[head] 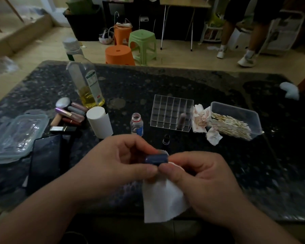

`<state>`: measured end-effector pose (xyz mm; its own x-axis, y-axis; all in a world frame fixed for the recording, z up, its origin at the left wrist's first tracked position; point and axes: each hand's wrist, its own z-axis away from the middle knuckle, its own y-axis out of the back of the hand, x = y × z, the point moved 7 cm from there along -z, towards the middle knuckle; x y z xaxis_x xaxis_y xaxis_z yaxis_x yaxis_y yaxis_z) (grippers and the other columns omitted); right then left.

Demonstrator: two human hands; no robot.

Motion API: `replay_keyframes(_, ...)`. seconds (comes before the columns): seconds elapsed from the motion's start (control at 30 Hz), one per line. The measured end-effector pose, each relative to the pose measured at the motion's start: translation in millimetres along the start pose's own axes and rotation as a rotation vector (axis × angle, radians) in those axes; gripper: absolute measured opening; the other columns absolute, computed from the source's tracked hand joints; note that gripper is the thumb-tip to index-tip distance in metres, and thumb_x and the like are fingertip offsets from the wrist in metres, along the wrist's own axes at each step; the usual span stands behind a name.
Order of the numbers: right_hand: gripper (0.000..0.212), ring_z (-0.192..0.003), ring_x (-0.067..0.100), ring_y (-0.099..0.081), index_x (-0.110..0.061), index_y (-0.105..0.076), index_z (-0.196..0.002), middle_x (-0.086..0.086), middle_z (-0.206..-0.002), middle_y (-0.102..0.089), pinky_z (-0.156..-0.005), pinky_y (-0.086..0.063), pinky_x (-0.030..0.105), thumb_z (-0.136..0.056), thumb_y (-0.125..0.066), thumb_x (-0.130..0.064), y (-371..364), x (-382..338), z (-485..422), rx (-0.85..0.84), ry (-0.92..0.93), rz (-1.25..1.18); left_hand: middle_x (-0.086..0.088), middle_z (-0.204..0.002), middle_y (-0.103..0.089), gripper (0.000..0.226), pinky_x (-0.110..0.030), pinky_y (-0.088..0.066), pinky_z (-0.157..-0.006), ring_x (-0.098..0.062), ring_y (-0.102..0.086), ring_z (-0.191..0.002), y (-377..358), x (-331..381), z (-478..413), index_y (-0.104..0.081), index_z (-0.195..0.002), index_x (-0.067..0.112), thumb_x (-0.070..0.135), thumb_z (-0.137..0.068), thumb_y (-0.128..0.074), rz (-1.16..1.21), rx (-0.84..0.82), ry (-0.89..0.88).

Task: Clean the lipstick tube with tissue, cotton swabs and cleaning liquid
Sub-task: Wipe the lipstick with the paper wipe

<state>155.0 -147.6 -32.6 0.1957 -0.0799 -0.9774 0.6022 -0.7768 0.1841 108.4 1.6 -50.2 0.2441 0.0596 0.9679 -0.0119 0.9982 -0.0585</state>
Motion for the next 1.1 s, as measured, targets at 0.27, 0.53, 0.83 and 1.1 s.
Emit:
replay_keyframes(0.27, 0.010, -0.069, 0.004, -0.065, -0.015, -0.077, -0.089, -0.007, -0.077, -0.072, -0.062, -0.051, 0.021, -0.091, -0.068, -0.013, -11.2, -11.8, 6.7, -0.044, 0.402, 0.448, -0.010, -0.060, -0.051, 0.033, -0.024, -0.042, -0.036, -0.015, -0.044, -0.044, -29.5, -12.7, 9.2, -0.069, -0.082, 0.007, 0.035, -0.094, -0.056, 0.288, -0.203, 0.340)
replay_keyframes(0.53, 0.013, -0.073, 0.006, -0.071, -0.013, -0.076, -0.084, -0.003, -0.080, -0.077, -0.068, -0.054, 0.018, -0.090, -0.066, -0.008, -21.6, 7.9, 9.5, -0.053, -0.022, -0.157, -0.004, -0.053, -0.042, 0.017, -0.024, -0.034, -0.037, -0.012, -0.034, -0.042, -18.4, -6.8, 10.4, -0.067, -0.081, 0.012, 0.028, -0.085, -0.073, 0.275, 0.004, 0.073)
replay_keyframes(0.83, 0.019, -0.073, 0.024, -0.073, -0.003, -0.079, -0.093, 0.020, -0.088, -0.076, -0.065, -0.060, 0.030, -0.083, -0.064, -0.011, -32.6, 15.0, 19.2, -0.139, -0.481, -0.870, 0.021, -0.104, -0.068, 0.026, -0.023, -0.055, -0.081, -0.009, -0.069, -0.098, -5.7, 21.8, 23.0, -0.060, -0.099, 0.056, 0.038, -0.083, -0.070, -0.527, 0.103, -0.463)
replay_keyframes(1.1, 0.015, -0.076, 0.014, -0.073, -0.023, -0.081, -0.092, 0.001, -0.083, -0.078, -0.063, -0.057, 0.025, -0.084, -0.068, -0.023, -2.3, 1.6, 9.5, 0.005, -0.036, -0.017, 0.001, -0.097, -0.074, 0.048, -0.035, -0.060, -0.067, -0.016, -0.073, -0.079, -9.7, 10.8, 17.4, -0.060, -0.116, 0.029, 0.022, -0.074, -0.083, -0.289, 0.026, -0.168)
